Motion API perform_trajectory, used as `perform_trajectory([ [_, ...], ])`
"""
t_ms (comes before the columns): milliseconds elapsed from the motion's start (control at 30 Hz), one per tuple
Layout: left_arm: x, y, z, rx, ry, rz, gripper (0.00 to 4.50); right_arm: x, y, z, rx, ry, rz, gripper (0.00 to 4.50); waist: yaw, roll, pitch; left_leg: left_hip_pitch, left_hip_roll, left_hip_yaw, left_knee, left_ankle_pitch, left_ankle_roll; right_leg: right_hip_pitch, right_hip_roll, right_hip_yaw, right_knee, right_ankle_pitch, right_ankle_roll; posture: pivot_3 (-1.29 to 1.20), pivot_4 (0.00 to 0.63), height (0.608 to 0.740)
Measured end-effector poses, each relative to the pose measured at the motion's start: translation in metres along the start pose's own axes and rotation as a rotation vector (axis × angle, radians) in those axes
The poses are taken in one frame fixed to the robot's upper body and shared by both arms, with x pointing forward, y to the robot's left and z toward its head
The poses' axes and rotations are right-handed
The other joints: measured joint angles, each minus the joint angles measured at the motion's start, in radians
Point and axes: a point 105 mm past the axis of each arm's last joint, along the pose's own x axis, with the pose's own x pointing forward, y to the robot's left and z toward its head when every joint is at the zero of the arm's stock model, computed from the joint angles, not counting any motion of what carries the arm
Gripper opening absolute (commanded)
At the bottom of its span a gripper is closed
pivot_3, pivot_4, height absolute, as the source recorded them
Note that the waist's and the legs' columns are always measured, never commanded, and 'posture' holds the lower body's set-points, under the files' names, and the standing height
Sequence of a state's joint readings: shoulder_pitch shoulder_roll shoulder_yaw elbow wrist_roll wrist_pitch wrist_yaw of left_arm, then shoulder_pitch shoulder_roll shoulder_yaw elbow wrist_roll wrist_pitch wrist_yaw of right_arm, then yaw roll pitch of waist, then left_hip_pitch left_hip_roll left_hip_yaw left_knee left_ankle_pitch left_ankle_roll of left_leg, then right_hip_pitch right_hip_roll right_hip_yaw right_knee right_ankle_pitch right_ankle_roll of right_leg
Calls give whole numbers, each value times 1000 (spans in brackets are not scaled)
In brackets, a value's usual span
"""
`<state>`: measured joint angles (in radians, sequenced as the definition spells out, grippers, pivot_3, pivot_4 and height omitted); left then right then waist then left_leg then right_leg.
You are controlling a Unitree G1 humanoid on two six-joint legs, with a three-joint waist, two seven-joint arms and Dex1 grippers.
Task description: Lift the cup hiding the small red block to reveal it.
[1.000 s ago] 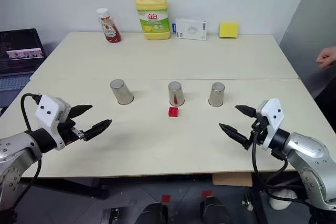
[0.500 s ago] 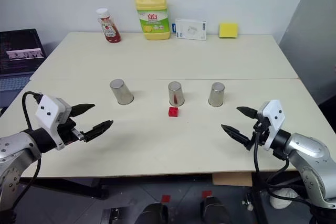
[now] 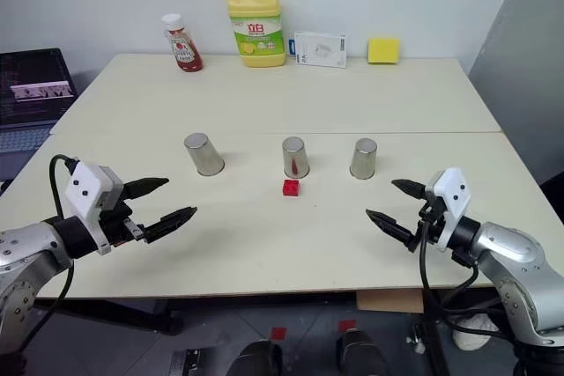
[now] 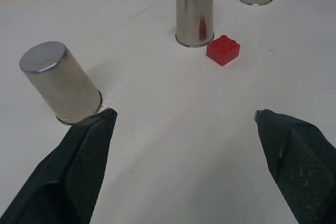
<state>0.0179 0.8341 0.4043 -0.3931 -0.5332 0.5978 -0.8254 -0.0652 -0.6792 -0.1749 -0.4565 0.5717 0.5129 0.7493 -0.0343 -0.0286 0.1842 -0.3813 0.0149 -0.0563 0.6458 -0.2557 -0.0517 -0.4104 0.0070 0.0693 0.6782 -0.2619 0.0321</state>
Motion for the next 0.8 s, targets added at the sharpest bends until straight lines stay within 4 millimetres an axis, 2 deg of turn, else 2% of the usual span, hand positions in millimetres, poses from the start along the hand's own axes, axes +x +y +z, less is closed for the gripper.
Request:
perform_trajectory([
  [300, -4, -8, -7, -10, 30, -67, 4500, 0, 0, 0, 0, 0, 1, 4467, 0, 0, 0, 0, 0, 0, 0, 0, 0, 0, 0, 0, 0, 0, 0, 0, 150, 740],
  [600, -10, -5, -21, -6, 51, -50, 4500, 1, -1, 2, -6, -4, -7, 4467, 0, 0, 0, 0, 0, 0, 0, 0, 0, 0, 0, 0, 0, 0, 0, 0, 150, 740],
  [800, -11, -3, -22, 17, 52, -35, 4500, 2, -2, 6, -18, -16, -7, 4467, 0, 0, 0, 0, 0, 0, 0, 0, 0, 0, 0, 0, 0, 0, 0, 0, 150, 740],
])
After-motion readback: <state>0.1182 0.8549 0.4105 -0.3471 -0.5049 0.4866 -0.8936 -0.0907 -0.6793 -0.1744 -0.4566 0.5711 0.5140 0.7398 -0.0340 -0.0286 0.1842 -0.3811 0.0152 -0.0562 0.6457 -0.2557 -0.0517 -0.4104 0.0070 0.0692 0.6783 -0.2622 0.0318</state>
